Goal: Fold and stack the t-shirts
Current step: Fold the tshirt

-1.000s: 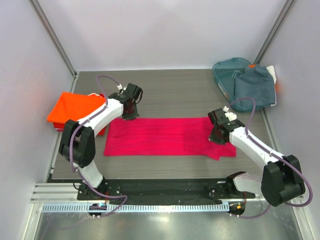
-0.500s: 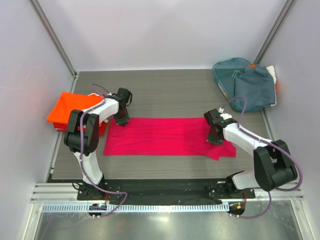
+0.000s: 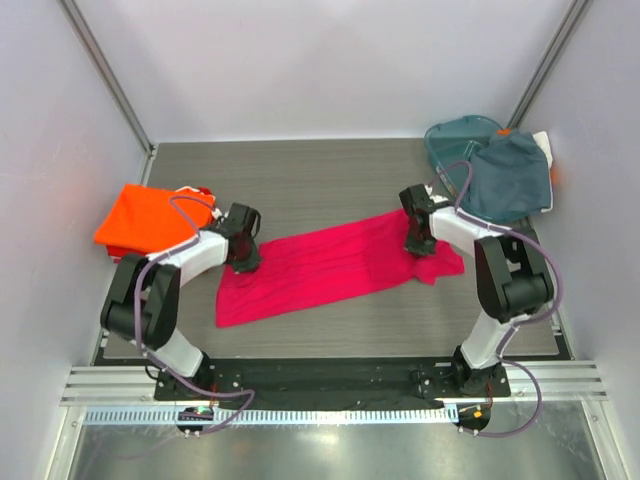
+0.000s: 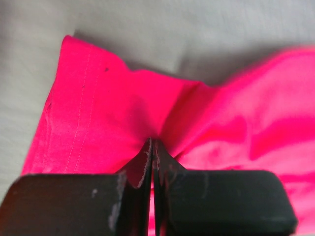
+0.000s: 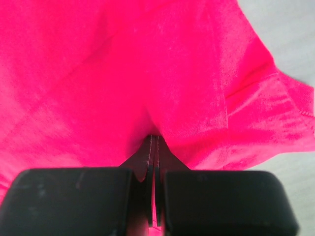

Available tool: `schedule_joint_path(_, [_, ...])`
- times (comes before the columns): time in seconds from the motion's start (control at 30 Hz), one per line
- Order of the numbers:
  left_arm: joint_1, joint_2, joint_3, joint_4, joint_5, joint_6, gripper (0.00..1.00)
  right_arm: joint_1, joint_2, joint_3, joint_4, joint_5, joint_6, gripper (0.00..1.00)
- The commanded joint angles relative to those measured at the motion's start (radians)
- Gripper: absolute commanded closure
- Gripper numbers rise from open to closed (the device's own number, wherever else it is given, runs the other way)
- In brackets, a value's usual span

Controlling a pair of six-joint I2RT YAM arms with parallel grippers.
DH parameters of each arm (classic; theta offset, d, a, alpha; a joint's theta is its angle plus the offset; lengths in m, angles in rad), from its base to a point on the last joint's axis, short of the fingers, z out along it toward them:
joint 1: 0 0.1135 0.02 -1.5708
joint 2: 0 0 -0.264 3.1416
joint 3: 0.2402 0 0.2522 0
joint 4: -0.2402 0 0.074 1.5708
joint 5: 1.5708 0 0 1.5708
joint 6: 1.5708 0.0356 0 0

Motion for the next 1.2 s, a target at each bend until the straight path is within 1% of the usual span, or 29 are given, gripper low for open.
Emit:
schedule_joint_path(0.0, [-0.093, -0.024, -0.168, -0.084, 0.092, -0.059, 1.0, -0.001, 0.176, 0.128, 0.091, -0.038, -0.033, 0.99])
schedule_joint_path(0.1, [-0.194, -0.118, -0.257, -0.092, 0.071, -0.134, 1.0, -0.003, 0.269, 0.282, 0.077, -0.045, -0.053, 0.99])
schedule_joint_path(0.13, [-0.217, -0.165, -0.274, -0.099, 0.067, -0.154, 1.0, -0.003, 0.328, 0.322, 0.07, -0.046, -0.058, 0.99])
schedule_joint_path(0.17, [-0.264, -0.188, -0.306, -0.104, 0.066, -0.18, 1.0, -0.003, 0.355, 0.363, 0.065, -0.048, -0.059, 0.99])
schedule_joint_path(0.2, [-0.29, -0.216, -0.324, -0.115, 0.064, -0.222, 1.0, -0.004, 0.385, 0.447, 0.051, -0.06, -0.059, 0.99])
schedule_joint_path(0.23, [-0.316, -0.244, -0.341, -0.124, 0.058, -0.257, 1.0, -0.004, 0.439, 0.492, 0.042, -0.072, -0.058, 0.99])
schedule_joint_path(0.27, [-0.377, -0.308, -0.387, -0.128, 0.06, -0.289, 1.0, -0.004, 0.471, 0.582, 0.033, -0.086, -0.059, 0.99])
schedule_joint_path(0.33, [-0.444, -0.382, -0.474, -0.135, 0.057, -0.426, 1.0, -0.004, 0.522, 0.664, 0.018, -0.146, -0.058, 0.99])
schedule_joint_path(0.37, [-0.526, -0.472, -0.504, -0.13, 0.055, -0.476, 1.0, -0.006, 0.574, 0.704, 0.011, -0.161, -0.055, 0.99])
schedule_joint_path(0.4, [-0.568, -0.51, -0.527, -0.131, 0.052, -0.572, 1.0, -0.004, 0.597, 0.78, 0.002, -0.193, -0.052, 0.99])
schedule_joint_path(0.43, [-0.649, -0.555, -0.563, -0.136, 0.043, -0.617, 1.0, -0.004, 0.621, 0.814, 0.001, -0.205, -0.048, 0.99])
schedule_joint_path(0.47, [-0.686, -0.593, -0.579, -0.136, 0.037, -0.662, 1.0, -0.004, 0.661, 0.883, -0.002, -0.221, -0.039, 0.99])
schedule_joint_path(0.5, [-0.717, -0.66, -0.591, -0.142, 0.028, -0.697, 1.0, -0.003, 0.687, 0.917, -0.001, -0.23, -0.035, 0.99])
schedule_joint_path(0.53, [-0.763, -0.685, -0.602, -0.148, 0.021, -0.752, 1.0, -0.001, 0.71, 0.952, -0.002, -0.256, -0.032, 0.99])
schedule_joint_path(0.57, [-0.783, -0.707, -0.607, -0.15, 0.009, -0.773, 1.0, 0.001, 0.759, 1.027, -0.007, -0.267, -0.027, 0.99])
schedule_joint_path(0.63, [-0.814, -0.759, -0.598, -0.147, -0.003, -0.787, 0.99, 0.002, 0.806, 1.1, -0.021, -0.304, -0.01, 0.98])
schedule_joint_path(0.67, [-0.82, -0.771, -0.588, -0.148, -0.012, -0.781, 0.98, 0.004, 0.829, 1.167, -0.027, -0.304, -0.007, 0.96])
schedule_joint_path(0.7, [-0.821, -0.791, -0.576, -0.15, -0.018, -0.767, 0.94, 0.005, 0.858, 1.192, -0.032, -0.302, 0.002, 0.92])
schedule_joint_path(0.73, [-0.823, -0.799, -0.55, -0.154, -0.026, -0.752, 0.83, 0.007, 0.869, 1.212, -0.032, -0.302, 0.005, 0.89])
schedule_joint_path(0.77, [-0.823, -0.807, -0.532, -0.17, -0.034, -0.733, 0.76, 0.007, 0.873, 1.242, -0.032, -0.304, 0.008, 0.87])
schedule_joint_path(0.83, [-0.823, -0.824, -0.481, -0.22, -0.061, -0.719, 0.65, 0.007, 0.881, 1.269, -0.03, -0.302, 0.011, 0.8])
schedule_joint_path(0.87, [-0.823, -0.827, -0.466, -0.237, -0.075, -0.702, 0.63, 0.007, 0.881, 1.292, -0.027, -0.337, 0.01, 0.76])
schedule_joint_path(0.9, [-0.823, -0.827, -0.452, -0.266, -0.097, -0.696, 0.6, 0.007, 0.878, 1.298, -0.018, -0.341, 0.01, 0.69])
schedule_joint_path(0.93, [-0.821, -0.827, -0.43, -0.276, -0.103, -0.689, 0.54, 0.008, 0.863, 1.303, -0.009, -0.348, 0.007, 0.67])
schedule_joint_path(1.0, [-0.82, -0.825, -0.421, -0.273, -0.104, -0.67, 0.48, 0.016, 0.827, 1.283, 0.02, -0.374, -0.004, 0.62])
schedule_joint_path(1.07, [-0.808, -0.83, -0.429, -0.259, -0.086, -0.667, 0.47, 0.039, 0.731, 1.228, 0.051, -0.371, -0.053, 0.58])
schedule_joint_path(1.1, [-0.803, -0.833, -0.436, -0.231, -0.077, -0.661, 0.47, 0.065, 0.69, 1.142, 0.098, -0.361, -0.077, 0.53])
schedule_joint_path(1.13, [-0.794, -0.838, -0.452, -0.218, -0.06, -0.656, 0.47, 0.077, 0.595, 1.094, 0.125, -0.358, -0.097, 0.5])
schedule_joint_path(1.17, [-0.788, -0.85, -0.459, -0.208, -0.054, -0.655, 0.47, 0.086, 0.553, 0.995, 0.146, -0.356, -0.122, 0.48])
